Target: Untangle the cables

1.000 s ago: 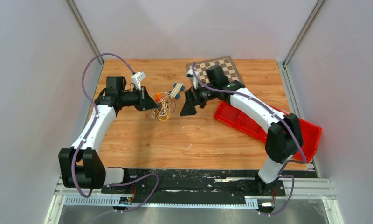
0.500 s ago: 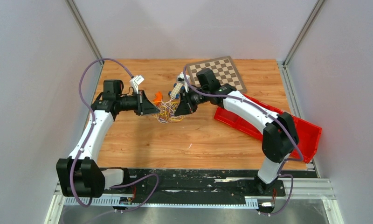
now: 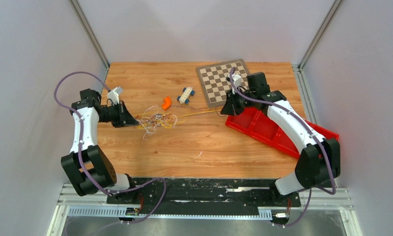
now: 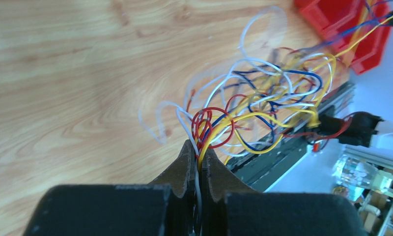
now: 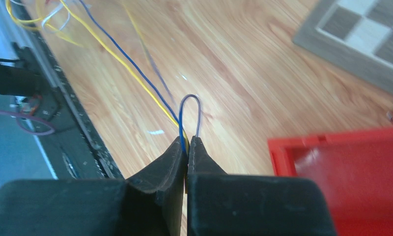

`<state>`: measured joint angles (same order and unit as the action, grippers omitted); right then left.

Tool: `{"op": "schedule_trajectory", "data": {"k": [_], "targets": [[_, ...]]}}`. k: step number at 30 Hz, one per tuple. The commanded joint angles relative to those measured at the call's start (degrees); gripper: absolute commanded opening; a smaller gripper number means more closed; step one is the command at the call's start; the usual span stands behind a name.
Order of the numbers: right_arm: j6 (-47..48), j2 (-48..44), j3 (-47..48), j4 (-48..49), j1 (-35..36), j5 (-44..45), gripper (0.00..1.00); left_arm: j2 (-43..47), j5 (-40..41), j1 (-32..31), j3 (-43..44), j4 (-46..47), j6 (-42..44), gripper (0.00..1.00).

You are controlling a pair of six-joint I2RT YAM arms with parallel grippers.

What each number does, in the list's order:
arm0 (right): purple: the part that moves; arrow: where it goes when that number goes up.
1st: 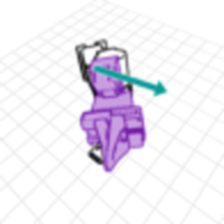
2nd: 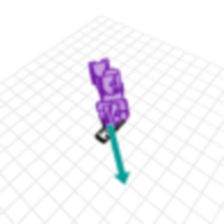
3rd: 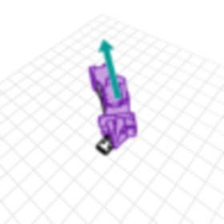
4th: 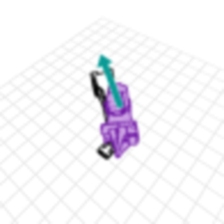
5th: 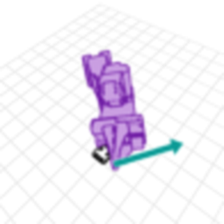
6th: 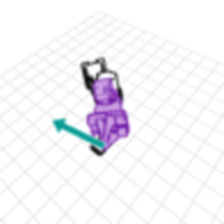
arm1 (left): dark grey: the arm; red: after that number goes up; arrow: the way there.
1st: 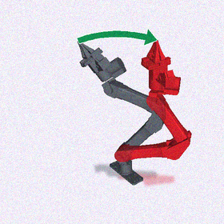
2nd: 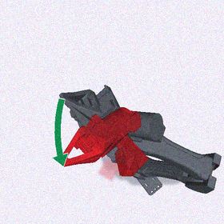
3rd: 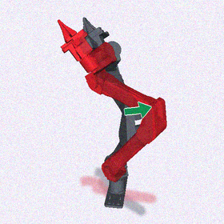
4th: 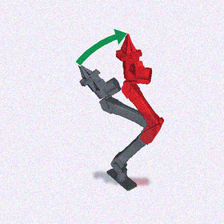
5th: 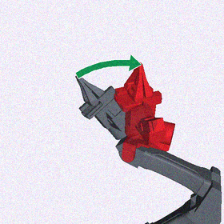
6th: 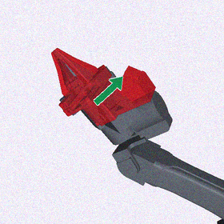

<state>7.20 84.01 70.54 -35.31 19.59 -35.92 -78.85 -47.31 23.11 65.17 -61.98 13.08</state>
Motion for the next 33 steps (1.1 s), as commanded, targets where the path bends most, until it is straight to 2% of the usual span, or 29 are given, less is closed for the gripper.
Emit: {"op": "schedule_trajectory", "data": {"k": [1, 5, 9, 11, 16, 21, 28, 33], "targets": [[4.5, -4.3, 0.0, -4.0, -1.2, 4.7, 0.00, 0.8, 6.8, 2.2, 0.3, -1.8, 7.5, 0.00], [6.1, -6.3, 1.8, -6.3, -3.9, 3.6, 0.00, 0.5, 11.5, 3.1, -1.2, 0.4, 8.3, 0.00], [5.1, -7.8, 1.5, -7.1, -3.9, -2.0, 0.00, -0.5, 6.4, 3.4, -0.4, -2.0, 10.0, 0.00], [5.0, -7.7, 1.3, -7.8, -3.4, -1.8, 0.00, -0.5, 6.2, 3.4, 0.4, -1.8, 9.5, 0.00], [11.3, -10.5, 1.3, -11.5, -5.8, 1.8, 0.00, 0.3, 16.3, 4.4, 0.4, 1.5, 10.5, 0.00], [16.1, -12.2, 2.7, -15.4, -10.4, 4.6, 0.00, -3.1, 26.2, 8.8, -1.4, 5.8, 11.9, 0.00], [18.4, -12.8, 5.7, -19.0, -17.7, 3.7, 0.00, -12.6, 31.1, 14.1, -0.7, 8.9, 12.5, 0.00], [16.5, -14.0, 6.8, -18.9, -17.9, -0.9, 0.00, -15.2, 28.4, 14.3, 1.0, 8.8, 13.2, 0.00]]}}
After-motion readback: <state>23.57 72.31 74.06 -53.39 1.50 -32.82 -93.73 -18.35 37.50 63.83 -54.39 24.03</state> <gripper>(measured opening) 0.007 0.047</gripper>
